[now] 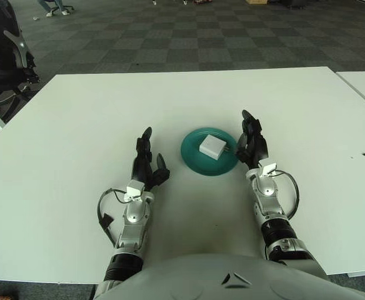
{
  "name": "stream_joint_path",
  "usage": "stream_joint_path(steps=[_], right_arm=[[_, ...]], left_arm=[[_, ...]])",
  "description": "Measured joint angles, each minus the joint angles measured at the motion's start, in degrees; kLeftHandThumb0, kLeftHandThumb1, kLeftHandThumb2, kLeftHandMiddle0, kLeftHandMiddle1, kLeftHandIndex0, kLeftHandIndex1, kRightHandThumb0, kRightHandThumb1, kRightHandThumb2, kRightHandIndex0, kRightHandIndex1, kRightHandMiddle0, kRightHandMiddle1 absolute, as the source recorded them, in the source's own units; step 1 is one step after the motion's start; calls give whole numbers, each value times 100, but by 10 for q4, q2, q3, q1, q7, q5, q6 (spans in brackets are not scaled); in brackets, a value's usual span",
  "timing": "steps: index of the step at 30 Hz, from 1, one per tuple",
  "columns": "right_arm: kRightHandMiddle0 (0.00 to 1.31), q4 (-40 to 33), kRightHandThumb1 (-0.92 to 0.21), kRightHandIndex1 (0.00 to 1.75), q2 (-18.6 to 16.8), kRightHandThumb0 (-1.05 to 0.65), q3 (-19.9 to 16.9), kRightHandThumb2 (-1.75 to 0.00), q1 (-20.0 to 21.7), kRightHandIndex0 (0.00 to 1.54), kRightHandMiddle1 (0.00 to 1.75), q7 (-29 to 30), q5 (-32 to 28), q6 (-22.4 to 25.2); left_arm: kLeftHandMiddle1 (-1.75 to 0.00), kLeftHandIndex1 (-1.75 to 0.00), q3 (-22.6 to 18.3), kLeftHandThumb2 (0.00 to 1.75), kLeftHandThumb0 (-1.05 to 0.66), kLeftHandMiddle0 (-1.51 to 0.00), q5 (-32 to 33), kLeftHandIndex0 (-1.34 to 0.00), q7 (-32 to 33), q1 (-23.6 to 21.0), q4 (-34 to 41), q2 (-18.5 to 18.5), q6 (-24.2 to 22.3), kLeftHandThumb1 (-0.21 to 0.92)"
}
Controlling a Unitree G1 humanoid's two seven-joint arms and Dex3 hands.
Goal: Put the charger into the plate.
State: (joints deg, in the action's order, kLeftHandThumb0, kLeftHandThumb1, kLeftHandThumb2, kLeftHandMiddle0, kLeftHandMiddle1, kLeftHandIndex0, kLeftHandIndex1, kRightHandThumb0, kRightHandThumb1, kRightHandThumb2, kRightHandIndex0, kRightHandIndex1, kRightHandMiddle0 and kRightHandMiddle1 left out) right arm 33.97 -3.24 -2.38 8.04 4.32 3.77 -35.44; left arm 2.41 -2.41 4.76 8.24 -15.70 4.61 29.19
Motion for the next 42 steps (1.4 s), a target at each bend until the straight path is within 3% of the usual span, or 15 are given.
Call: stream_joint_path(steps=[17,31,42], right_arm=[[0,-13,-92,0,2,-89,3,-103,-9,0,37,-1,-1,8],[0,-76,-92,0,48,-94,24,-103,-48,0,15,-11,27,133],[0,-166,-92,0,82,-94,15,-99,-89,0,1,-35,16,218]], left_arm=[[-1,-25,-2,113,-94,-9,10,0,-8,-1,-4,0,23,92],[0,-26,-2,115,-91,-8,18,0,-22,-1,-5,-2,29,92],[0,-23,-1,115,-92,-5,9,0,-20,-1,-4,-2,34,92]])
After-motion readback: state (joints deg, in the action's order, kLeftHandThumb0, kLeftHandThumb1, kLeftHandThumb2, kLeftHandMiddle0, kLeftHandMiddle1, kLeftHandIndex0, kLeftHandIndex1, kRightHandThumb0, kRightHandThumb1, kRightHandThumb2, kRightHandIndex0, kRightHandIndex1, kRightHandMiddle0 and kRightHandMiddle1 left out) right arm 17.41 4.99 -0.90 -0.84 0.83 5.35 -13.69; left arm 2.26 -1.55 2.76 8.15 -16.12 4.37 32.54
